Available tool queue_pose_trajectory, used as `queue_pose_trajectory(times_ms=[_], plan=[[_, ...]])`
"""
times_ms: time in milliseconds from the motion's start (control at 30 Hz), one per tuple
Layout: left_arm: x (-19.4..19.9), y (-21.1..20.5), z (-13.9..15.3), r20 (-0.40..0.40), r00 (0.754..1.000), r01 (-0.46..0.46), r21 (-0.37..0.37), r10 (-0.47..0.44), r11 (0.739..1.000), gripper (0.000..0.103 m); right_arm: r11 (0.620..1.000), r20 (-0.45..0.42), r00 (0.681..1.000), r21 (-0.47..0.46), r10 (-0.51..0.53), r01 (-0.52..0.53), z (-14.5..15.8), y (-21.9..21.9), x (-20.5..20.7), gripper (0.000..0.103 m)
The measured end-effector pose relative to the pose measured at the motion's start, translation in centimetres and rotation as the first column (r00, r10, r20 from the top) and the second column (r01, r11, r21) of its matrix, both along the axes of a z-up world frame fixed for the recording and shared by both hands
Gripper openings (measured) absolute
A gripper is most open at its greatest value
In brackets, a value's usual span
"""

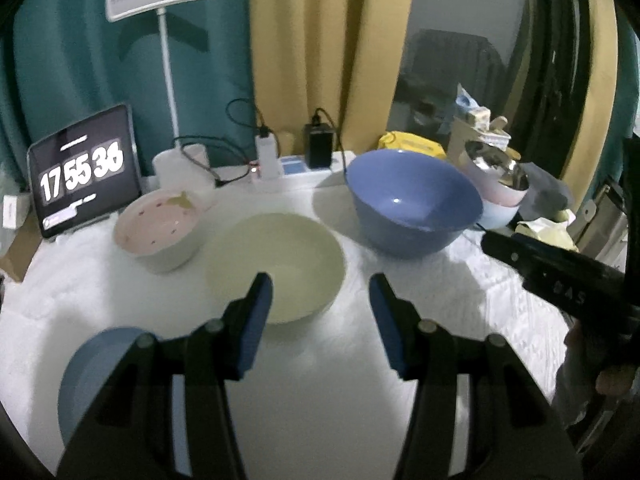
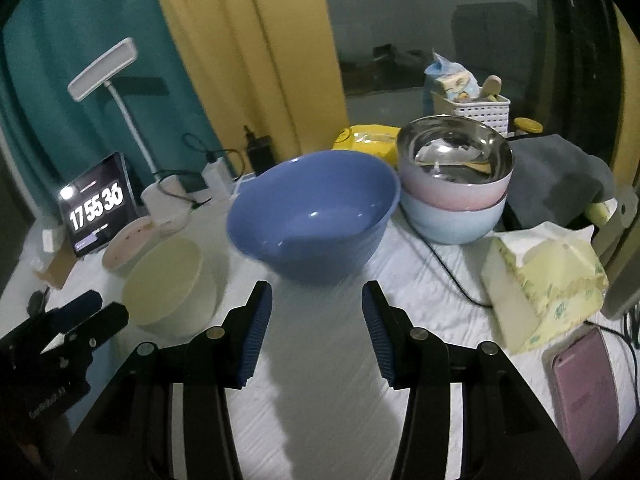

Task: Organize plates and bowls

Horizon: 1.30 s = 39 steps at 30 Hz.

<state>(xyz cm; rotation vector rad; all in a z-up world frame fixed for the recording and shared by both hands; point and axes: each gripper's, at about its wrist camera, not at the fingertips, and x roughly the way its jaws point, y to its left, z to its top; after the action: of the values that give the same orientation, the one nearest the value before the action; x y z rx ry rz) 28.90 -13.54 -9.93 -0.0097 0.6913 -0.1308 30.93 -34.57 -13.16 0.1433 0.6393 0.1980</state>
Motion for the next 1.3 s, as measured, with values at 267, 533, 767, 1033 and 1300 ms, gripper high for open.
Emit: queue_pose_trajectory(times_ms=[267, 533, 767, 1033, 1300], plan=[[2.2, -2.3, -0.3, 0.007, 1.000, 0.027, 0.008, -0.028, 1.000, 0.052, 0.999, -0.027, 0.999, 0.019, -0.029, 0.029, -0.7, -1.4, 3.2, 0.049], [4.4, -3.5, -1.2, -0.002, 0.999, 0.043, 0.002, -0.043, 0.999, 0.052, 0.999, -0.030, 0.999, 0.031, -0.039, 0.040, -1.4, -1.5, 5.0, 0.052], [5.6, -3.7, -2.3, -0.026, 0.998, 0.052, -0.006, -0.053, 0.999, 0.052, 0.999, -0.072, 0.997, 0.024, -0.039, 0.041, -2.8, -1.4, 6.2, 0.052], [6.4, -4.0, -2.9, -0.039, 0.997, 0.064, -0.009, -0.065, 0.998, 0.052, 0.998, -0.102, 0.993, 0.014, -0.053, 0.054, -4.0, -1.4, 6.9, 0.052], [6.9, -5.1, -3.1, -0.037, 0.996, 0.081, -0.013, -0.081, 0.997, 0.052, 0.995, -0.138, 0.985, -0.001, -0.103, 0.104, -5.5, -2.4, 7.6, 0.051]])
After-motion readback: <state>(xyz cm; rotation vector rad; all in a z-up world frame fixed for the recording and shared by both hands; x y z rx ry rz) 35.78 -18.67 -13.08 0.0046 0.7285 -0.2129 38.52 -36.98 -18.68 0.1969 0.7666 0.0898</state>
